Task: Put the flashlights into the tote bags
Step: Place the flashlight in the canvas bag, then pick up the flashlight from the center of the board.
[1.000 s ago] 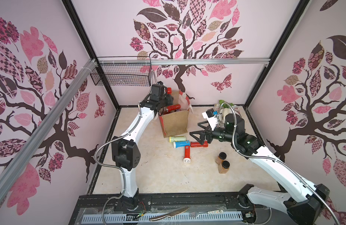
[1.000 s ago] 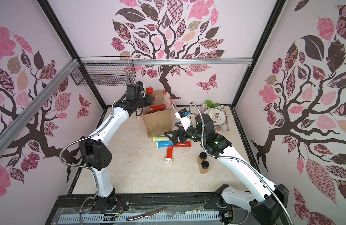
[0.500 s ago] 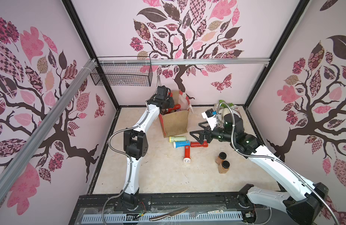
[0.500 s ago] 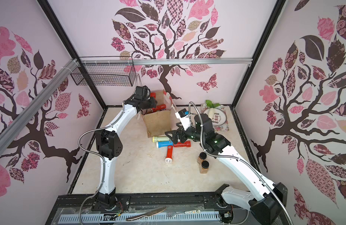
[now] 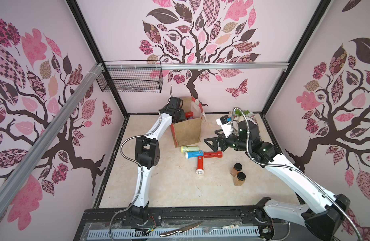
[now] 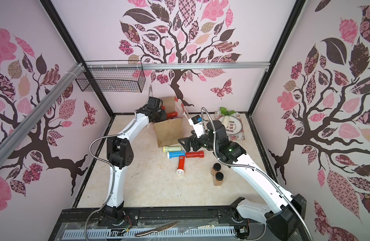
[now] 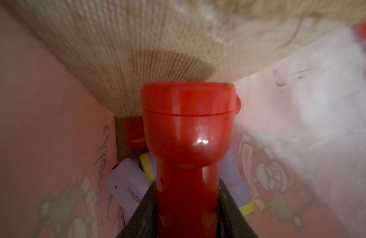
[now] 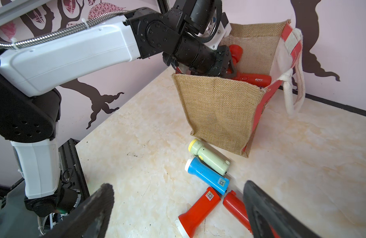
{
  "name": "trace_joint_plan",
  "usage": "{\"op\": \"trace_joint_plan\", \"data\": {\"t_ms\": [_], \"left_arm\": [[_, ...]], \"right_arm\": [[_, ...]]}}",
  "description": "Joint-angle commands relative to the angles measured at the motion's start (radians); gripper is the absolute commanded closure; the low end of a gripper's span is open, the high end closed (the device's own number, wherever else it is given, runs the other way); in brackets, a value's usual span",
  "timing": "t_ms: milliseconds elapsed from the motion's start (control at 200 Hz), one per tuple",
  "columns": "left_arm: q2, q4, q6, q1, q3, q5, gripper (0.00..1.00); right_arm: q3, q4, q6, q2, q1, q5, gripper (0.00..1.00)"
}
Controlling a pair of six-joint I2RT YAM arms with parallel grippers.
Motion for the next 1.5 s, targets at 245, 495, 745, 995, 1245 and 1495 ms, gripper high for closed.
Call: {"op": "trace_joint_plan", "data": {"t_ms": [245,495,745,995,1245,1495], "left_arm": [[-0.032,0.015,0.010,0.005,0.029,-0.031,0.75],[-0.102,0.025,0.013,0.005,0.028,-0.016,0.41],[-0.215,0.046,0.005,0.003,0.028,0.049,0.29],[-0.396,0.087,0.005,-0.001,-0.120,0.124,0.28],[-0.590,0.080,0.018,-0.005,-0.316,0.171,0.28],[-0.783,0.066,0.017,-0.012,-0.499,0.171,0.27]], "right_arm": [[0.051,-0.017,-0.016,0.013,0.003,0.028,0.00],[0.072,-0.040,-0.014,0.028,0.004,0.051,0.00],[0.117,-0.130,-0.012,0.070,0.003,0.133,0.00],[0.150,-0.220,0.007,0.129,0.003,0.202,0.00],[0.191,-0.303,0.064,0.181,-0.005,0.258,0.00],[0.202,-0.379,0.118,0.223,-0.007,0.257,0.00]]}}
